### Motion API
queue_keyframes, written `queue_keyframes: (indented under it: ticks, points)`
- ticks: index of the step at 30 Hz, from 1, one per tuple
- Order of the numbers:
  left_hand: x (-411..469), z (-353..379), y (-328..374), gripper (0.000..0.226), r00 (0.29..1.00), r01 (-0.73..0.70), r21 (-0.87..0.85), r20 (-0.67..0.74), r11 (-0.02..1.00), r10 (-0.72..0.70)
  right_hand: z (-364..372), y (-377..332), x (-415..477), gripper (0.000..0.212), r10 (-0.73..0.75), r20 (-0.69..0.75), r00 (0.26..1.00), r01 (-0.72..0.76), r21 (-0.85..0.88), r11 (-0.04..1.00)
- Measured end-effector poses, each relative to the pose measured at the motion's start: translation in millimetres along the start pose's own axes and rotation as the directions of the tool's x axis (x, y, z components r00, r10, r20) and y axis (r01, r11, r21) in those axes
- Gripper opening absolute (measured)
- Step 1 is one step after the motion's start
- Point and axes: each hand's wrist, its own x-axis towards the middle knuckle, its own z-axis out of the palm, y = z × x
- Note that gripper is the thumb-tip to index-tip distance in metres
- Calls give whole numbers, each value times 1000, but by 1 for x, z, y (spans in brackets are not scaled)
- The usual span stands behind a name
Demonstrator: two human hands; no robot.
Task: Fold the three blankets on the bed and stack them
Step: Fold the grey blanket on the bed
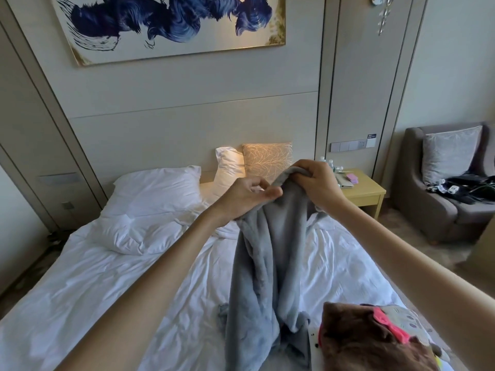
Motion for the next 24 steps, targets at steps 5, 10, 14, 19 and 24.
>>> queue_keyframes:
  ticks: [5,10,14,19,24]
  points:
    - [4,-1,-15,23,995,36,421,-98,906,6,-10,-12,12,18,-11,-55,998,13,39,999]
    - [-2,-14,-49,12,965,166,505,-262,847,-32,-34,-10,24,18,78,-193,978,-47,157,986]
    - [-5,-27,-81,15,932,258,435,-349,862,-103,-50,-3,28,12,160,-282,946,-94,233,968]
    - [-13,-34,-106,28,831,379,289,-525,879,-185,-62,6,30,16,207,-364,908,-126,234,964]
    - [-22,-37,-124,22,734,510,220,-615,831,-288,-71,24,33,13,314,-461,830,-211,261,942]
